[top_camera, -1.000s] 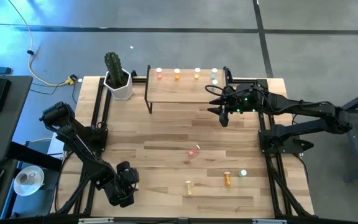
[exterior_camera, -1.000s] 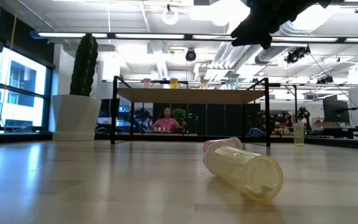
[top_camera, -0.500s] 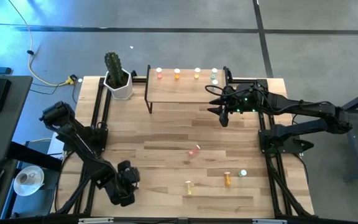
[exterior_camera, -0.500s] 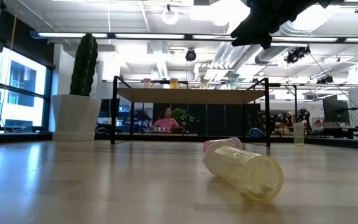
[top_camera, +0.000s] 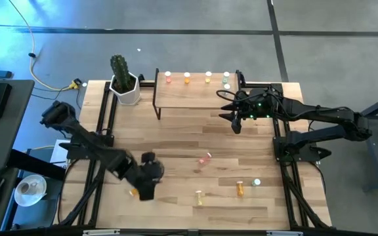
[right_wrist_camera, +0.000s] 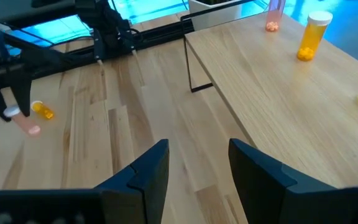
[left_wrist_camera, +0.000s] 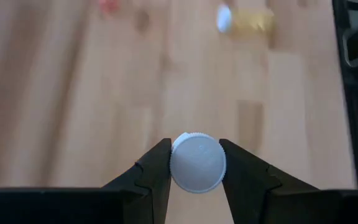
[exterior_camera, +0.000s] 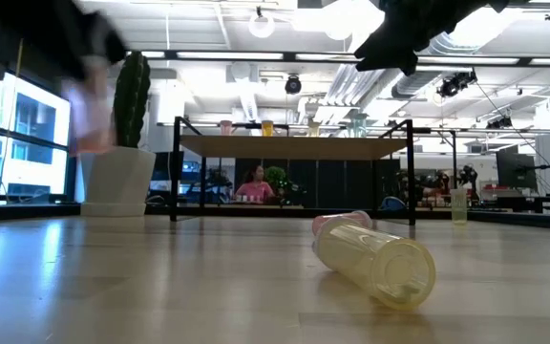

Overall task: Pick and place medicine bottles onto shelf by color
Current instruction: Put the left pink pill bottle aligned with the other pink pill bottle on the shelf, then put the top yellow pill bottle aligned with the other yellow pill bottle on the shelf

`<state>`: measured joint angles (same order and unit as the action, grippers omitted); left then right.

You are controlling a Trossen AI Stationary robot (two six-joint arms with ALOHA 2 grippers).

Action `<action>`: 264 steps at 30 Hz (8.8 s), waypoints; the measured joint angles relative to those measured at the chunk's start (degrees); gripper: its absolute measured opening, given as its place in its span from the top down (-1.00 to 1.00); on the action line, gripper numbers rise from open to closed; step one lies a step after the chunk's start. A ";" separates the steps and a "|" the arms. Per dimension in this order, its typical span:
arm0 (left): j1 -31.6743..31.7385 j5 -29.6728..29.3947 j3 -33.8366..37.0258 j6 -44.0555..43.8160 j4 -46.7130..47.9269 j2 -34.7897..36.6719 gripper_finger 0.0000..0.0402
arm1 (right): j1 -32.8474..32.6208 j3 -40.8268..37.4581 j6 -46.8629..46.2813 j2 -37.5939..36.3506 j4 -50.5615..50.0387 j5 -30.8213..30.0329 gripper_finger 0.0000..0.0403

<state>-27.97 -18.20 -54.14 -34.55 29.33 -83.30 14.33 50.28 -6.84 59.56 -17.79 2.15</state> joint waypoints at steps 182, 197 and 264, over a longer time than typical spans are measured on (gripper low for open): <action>67.39 22.93 -33.12 41.16 21.60 -2.83 0.21 | 2.55 -0.04 -0.28 -11.80 -9.39 -21.69 0.21; 55.74 22.81 -4.84 36.57 -13.48 11.23 0.21 | 17.95 0.00 -10.28 -14.58 -23.31 -17.01 0.21; 42.01 22.49 10.59 36.71 -32.11 12.93 0.21 | 40.46 -0.52 -28.93 20.65 -35.80 3.60 0.21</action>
<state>14.04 4.29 -43.55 2.15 -2.79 -70.37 54.78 49.76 -35.77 80.20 -53.58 5.76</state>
